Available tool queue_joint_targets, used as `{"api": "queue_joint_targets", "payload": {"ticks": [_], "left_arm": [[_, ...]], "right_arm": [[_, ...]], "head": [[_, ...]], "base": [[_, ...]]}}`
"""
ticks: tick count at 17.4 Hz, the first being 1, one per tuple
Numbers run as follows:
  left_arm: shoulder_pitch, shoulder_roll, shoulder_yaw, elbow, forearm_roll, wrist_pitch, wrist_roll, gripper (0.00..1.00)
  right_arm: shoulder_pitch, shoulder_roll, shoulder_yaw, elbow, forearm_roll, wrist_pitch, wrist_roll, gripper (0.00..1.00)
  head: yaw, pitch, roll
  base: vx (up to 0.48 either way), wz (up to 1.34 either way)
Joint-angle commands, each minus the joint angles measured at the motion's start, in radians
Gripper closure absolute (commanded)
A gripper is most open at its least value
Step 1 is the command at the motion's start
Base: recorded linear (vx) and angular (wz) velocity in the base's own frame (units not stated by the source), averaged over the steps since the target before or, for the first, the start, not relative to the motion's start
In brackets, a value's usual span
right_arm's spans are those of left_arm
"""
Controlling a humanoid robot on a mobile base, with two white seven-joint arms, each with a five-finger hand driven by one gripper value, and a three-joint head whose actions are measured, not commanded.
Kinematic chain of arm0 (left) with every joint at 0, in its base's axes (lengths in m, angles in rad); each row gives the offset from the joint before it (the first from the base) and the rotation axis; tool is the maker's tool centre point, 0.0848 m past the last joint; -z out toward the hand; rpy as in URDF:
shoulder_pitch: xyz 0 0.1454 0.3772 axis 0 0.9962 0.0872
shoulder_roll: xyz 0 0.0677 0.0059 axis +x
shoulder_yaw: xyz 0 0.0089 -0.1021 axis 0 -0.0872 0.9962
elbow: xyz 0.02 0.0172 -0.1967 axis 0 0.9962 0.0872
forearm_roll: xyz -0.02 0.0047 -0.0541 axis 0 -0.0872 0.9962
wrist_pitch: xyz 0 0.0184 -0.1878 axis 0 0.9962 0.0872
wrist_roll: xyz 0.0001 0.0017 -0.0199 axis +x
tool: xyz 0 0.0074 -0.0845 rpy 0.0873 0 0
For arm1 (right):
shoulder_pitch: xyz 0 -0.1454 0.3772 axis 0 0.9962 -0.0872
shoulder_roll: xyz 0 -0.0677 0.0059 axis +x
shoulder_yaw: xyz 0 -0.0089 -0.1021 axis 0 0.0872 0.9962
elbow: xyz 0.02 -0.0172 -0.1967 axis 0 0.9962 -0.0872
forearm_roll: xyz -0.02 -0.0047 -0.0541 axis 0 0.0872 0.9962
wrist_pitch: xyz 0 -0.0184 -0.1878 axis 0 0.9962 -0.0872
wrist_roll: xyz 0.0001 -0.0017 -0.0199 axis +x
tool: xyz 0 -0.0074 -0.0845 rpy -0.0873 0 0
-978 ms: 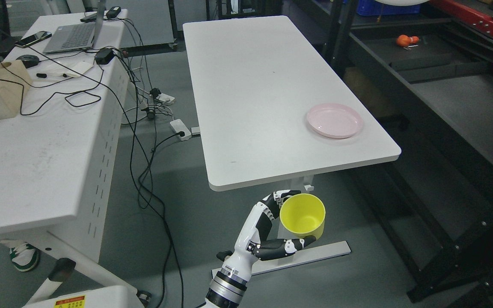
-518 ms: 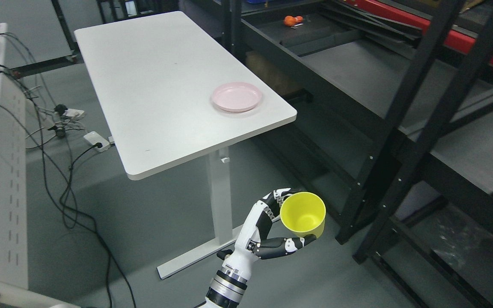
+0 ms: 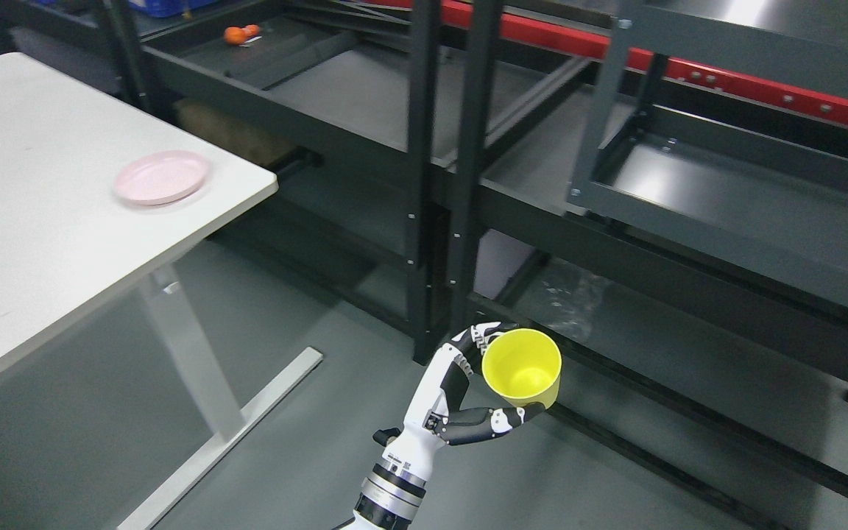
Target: Place yellow IKEA cup on middle right shelf
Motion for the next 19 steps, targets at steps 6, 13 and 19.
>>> {"api": "queue_joint_targets", "payload": {"ticks": [6,13,19], "left_arm": [[0.0,0.017,0.0,-0.011,0.002,0.0,0.0,0.99],[-0.002,0.017,0.003,-0.013,0.005,-0.006,0.002,0.99],[-0.057,0.017,0.007,-0.013,0.019,-0.006,0.002,0.99]], "right_arm": [[0.006,-0.017,0.0,0.0,0.0,0.0,0.0,0.01],[0.006,-0.017,0.0,0.0,0.0,0.0,0.0,0.01],[0.006,-0.017,0.0,0.0,0.0,0.0,0.0,0.01]], "head": [[0.0,0.0,0.0],[0.0,-0.001,0.0],[0.0,-0.001,0.0]], "base": [[-0.114,-0.85],[-0.021,-0.43],[0.038,-0.01]]}}
